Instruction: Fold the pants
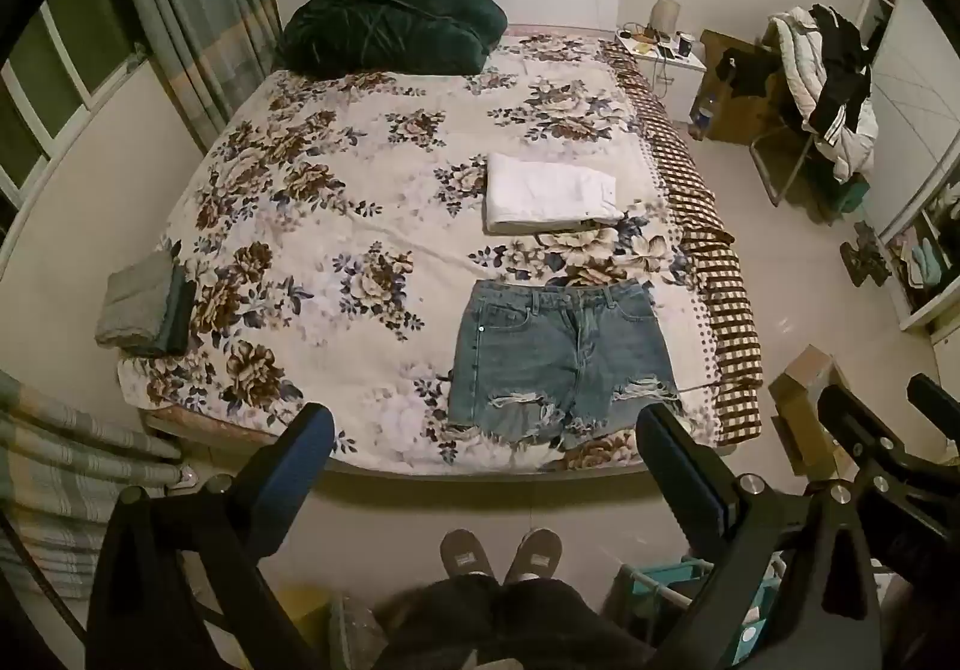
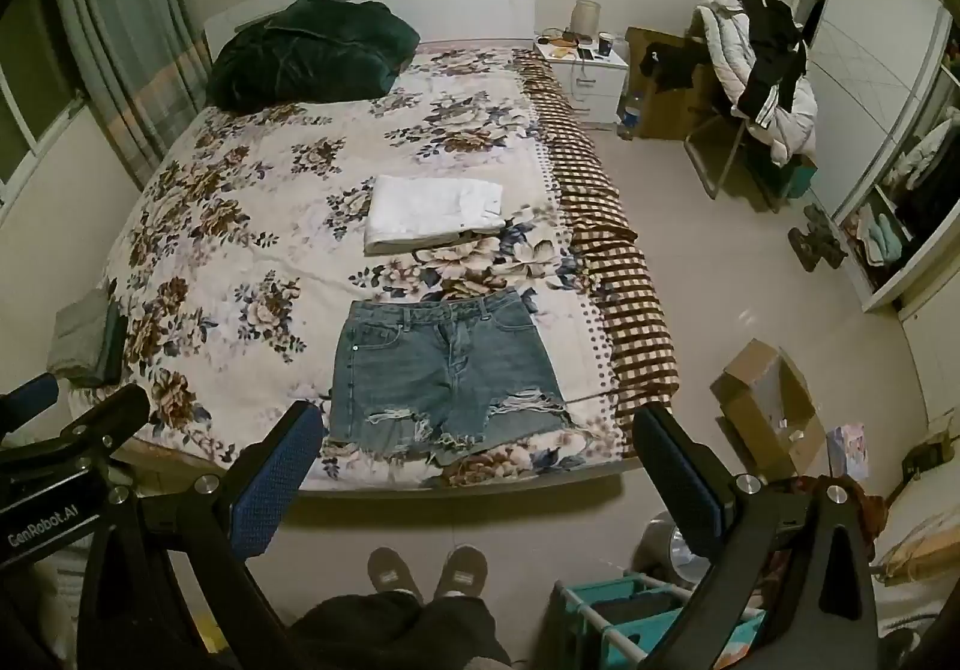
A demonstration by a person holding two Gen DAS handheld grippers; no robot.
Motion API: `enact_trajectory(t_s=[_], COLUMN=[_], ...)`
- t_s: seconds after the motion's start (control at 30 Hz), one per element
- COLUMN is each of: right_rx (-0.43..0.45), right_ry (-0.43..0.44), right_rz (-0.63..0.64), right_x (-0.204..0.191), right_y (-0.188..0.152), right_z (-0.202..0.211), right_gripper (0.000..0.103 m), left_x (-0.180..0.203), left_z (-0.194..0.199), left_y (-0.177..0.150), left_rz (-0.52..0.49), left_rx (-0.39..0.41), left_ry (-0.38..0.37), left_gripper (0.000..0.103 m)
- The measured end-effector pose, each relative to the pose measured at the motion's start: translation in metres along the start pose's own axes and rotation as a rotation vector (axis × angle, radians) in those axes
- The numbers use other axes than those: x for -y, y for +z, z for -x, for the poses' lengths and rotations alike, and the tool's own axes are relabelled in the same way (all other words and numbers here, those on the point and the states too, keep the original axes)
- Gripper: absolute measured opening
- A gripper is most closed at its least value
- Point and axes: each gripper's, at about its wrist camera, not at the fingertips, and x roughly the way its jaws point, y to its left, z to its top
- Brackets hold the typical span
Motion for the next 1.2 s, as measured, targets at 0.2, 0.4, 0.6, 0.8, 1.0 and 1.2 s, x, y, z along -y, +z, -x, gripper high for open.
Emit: enact_trajectory(t_s=[0.2,0.4,0.6,0.8,1.0,1.2], right_rx=[-0.005,-0.001,0.001,0.001,-0.003,-0.002], right_ry=[0.005,-0.006,-0.009,-0.01,-0.009,-0.008], right_rz=[-0.002,-0.001,0.002,0.003,0.011,0.008], right_x=[0.001,-0.001,-0.003,0.0,-0.005,0.003], right_y=[0.001,0.001,0.002,-0.002,0.006,0.005], right_z=[0.001,0.003,0.004,0.002,0.007,0.001], right_gripper=[0.103,0.103,0.103,0.103,0.103,0.103], left_x=[-0.001,0.001,0.0,0.001,0.0,-0.001], left_z=[-0.002,0.0,0.003,0.005,0.005,0.007], left_y=[0.001,0.0,0.01,0.016,0.016,0.02], left_rz=[-0.001,-0.005,-0.001,0.0,-0.001,-0.001], left_rx=[-0.001,0.01,0.014,0.014,0.016,0.021], left_ry=[-0.007,0.005,0.004,0.0,0.002,0.001], left_gripper=[0.103,0.103,0.103,0.103,0.103,0.103])
